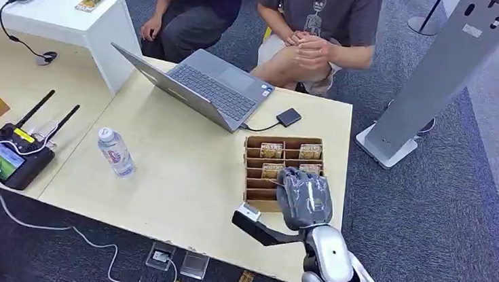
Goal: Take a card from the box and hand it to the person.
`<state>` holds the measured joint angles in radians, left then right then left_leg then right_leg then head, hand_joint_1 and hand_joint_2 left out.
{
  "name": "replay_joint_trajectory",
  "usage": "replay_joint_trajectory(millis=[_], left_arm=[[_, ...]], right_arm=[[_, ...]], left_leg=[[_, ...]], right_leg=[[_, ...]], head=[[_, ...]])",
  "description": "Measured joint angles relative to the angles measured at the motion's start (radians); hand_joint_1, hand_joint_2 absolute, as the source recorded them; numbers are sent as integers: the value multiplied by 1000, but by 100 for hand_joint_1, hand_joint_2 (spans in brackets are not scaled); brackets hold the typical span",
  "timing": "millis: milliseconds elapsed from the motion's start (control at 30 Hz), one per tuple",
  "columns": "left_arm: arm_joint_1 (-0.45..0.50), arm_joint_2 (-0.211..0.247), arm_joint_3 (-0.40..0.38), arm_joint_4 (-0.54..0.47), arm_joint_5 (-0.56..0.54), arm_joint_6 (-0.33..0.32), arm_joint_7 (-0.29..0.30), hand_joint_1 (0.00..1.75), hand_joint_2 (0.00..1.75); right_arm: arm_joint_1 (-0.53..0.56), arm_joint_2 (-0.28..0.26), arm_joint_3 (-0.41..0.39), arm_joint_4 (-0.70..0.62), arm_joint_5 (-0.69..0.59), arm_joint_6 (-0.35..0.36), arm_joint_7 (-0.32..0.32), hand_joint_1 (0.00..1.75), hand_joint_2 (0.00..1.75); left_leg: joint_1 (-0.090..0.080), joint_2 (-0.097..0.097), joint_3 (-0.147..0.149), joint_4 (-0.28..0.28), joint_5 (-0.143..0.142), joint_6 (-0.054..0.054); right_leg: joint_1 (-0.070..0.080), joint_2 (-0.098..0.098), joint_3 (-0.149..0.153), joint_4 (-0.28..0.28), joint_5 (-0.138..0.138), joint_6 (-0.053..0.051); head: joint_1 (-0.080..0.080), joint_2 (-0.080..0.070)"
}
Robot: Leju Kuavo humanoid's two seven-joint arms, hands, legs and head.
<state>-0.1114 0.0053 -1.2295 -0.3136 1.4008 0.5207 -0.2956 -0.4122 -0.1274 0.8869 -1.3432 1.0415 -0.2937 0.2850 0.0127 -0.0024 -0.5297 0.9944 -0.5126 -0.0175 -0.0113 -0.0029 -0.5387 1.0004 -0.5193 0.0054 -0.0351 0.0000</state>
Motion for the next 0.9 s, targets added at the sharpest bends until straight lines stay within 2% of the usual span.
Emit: replay_joint_trajectory(millis=[133,333,400,467,700,767,800,900], left_arm=[[0,0,-4,0,3,0,0,0,0],[0,3,-11,0,3,-4,-3,0,0],[-1,4,-16,0,3,-6,-5,0,0],[-2,4,-18,0,3,-6,-5,0,0],[-3,3,-24,0,-2,36,-10,0,0],[-3,3,-26,0,-6,36,-9,0,0],[-3,3,-27,0,-9,36,-8,0,0],[-4,3,-34,0,-13,34,-5,0,0]], right_arm=[[-34,-8,-21,-21,-52,-30,-31,164,175],[-98,-18,-52,-27,-29,-34,-22,159,175],[-119,-20,-61,-27,-18,-34,-18,150,175],[-133,-21,-72,-27,-16,-34,-17,152,175],[-216,-25,-78,-18,200,-37,66,147,175],[-237,-25,-78,-13,219,-35,74,147,175],[-245,-25,-77,-9,227,-36,76,141,175],[-273,-23,-76,11,236,-40,80,145,175]], left_leg=[[0,0,0,0,0,0],[0,0,0,0,0,0],[0,0,0,0,0,0],[0,0,0,0,0,0],[0,0,0,0,0,0],[0,0,0,0,0,0],[0,0,0,0,0,0],[0,0,-1,0,0,0]], right_leg=[[0,0,0,0,0,0],[0,0,0,0,0,0],[0,0,0,0,0,0],[0,0,0,0,0,0],[0,0,0,0,0,0],[0,0,0,0,0,0],[0,0,0,0,0,0],[0,0,0,0,0,0]], head=[[0,0],[0,0],[0,0],[0,0],[0,0],[0,0],[0,0],[0,0]])
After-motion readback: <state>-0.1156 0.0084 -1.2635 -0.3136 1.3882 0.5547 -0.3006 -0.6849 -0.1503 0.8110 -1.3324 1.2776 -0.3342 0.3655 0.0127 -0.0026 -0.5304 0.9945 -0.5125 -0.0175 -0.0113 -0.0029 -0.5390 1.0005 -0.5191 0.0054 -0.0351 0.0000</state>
